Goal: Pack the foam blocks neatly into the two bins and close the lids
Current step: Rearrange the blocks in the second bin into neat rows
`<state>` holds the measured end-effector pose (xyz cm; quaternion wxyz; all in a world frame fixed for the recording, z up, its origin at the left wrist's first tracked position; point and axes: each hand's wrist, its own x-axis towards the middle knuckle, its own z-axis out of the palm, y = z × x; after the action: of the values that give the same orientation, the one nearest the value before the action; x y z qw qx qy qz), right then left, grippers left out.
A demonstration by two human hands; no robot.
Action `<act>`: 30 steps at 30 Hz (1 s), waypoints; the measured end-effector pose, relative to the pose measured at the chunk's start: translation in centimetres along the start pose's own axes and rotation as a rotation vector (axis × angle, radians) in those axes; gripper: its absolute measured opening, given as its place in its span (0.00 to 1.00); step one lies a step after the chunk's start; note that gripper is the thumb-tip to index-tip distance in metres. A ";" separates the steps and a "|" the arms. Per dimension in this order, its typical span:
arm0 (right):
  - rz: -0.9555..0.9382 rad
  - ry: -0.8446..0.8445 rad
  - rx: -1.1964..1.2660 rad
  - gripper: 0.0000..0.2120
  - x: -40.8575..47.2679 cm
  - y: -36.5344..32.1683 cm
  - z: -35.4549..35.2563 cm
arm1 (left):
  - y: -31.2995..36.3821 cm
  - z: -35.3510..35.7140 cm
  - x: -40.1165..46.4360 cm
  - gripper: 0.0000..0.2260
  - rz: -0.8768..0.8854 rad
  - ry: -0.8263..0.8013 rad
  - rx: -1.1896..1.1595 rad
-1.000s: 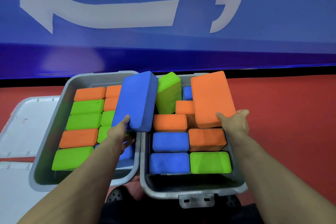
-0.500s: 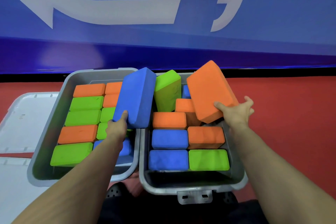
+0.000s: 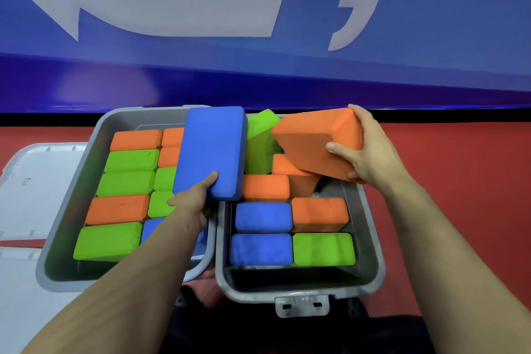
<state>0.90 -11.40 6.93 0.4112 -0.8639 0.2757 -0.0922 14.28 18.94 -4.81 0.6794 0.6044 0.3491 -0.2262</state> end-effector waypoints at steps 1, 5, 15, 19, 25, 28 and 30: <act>-0.003 -0.042 0.038 0.40 -0.2 0.0 0.0 | -0.1 0.1 0.1 0.55 -0.008 -0.017 -0.035; -0.154 -0.154 -0.109 0.41 -0.8 0.2 -0.5 | 0.2 1.1 -1.7 0.40 0.047 0.028 -0.157; -0.074 -0.296 -0.506 0.46 -1.0 0.7 -1.8 | 4.4 2.7 -9.0 0.41 0.451 0.075 -0.184; -0.060 -0.301 -0.500 0.43 -0.6 0.6 -0.3 | 5.0 2.8 -10.8 0.45 0.569 0.054 -0.142; -0.100 -0.333 -0.480 0.43 0.0 2.1 2.2 | 5.5 3.1 -10.9 0.52 0.537 0.030 -0.028; -0.107 -0.328 -0.498 0.43 0.3 3.0 3.3 | 6.0 3.6 -10.5 0.49 0.519 -0.014 -0.021; -0.098 -0.325 -0.490 0.43 0.6 3.6 4.3 | 6.3 4.1 -10.3 0.48 0.527 -0.036 0.005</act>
<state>1.64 -10.77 1.37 0.2243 -0.9532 0.1781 0.0969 12.93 14.75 7.16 0.7195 0.6720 0.1669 -0.0528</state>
